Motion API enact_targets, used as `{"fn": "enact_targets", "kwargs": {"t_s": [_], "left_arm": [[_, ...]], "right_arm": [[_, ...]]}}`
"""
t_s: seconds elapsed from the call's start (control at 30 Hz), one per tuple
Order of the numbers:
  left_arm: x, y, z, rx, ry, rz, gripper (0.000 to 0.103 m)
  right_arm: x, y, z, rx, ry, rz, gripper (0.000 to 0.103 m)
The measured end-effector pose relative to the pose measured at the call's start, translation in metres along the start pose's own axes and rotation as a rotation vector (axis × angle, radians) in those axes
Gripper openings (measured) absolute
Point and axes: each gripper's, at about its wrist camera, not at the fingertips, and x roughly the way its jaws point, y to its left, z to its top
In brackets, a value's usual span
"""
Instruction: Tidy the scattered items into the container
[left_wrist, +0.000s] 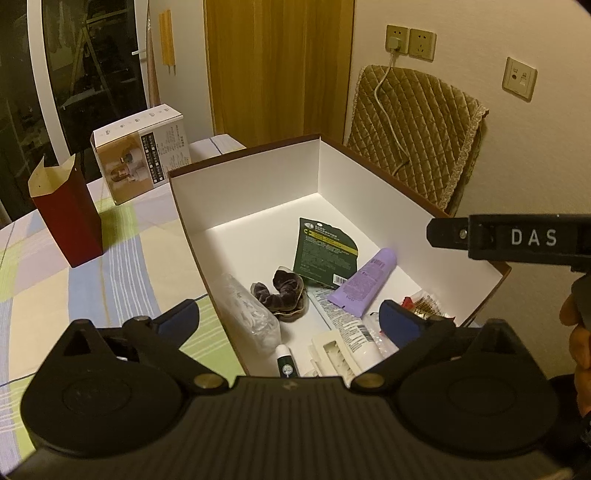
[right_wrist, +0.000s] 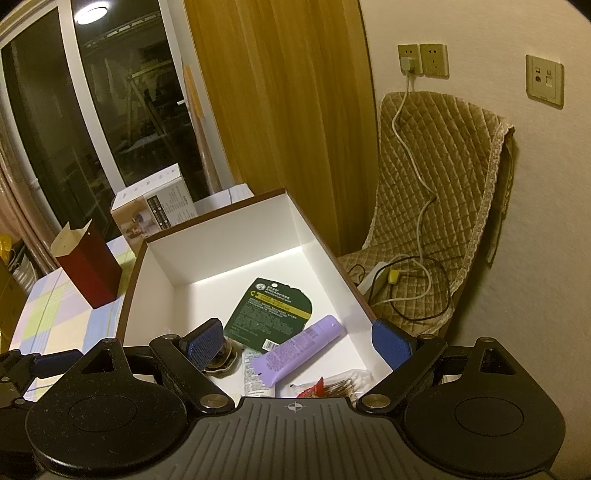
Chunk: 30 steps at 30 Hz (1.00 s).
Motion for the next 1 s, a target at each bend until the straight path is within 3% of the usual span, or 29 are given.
{"fn": "enact_targets", "kwargs": {"t_s": [0.5,1.0], "left_arm": [[-0.022,0.005,-0.009,-0.041,0.003,0.042,0.102],[-0.062,0.014,-0.031,-0.140,-0.019,0.085,0.102]], "right_arm": [[-0.006,0.014,-0.007,-0.092,0.093,0.046,0.093],[-0.037,0.028,-0.006,-0.188,0.103,0.077,0.093]]}}
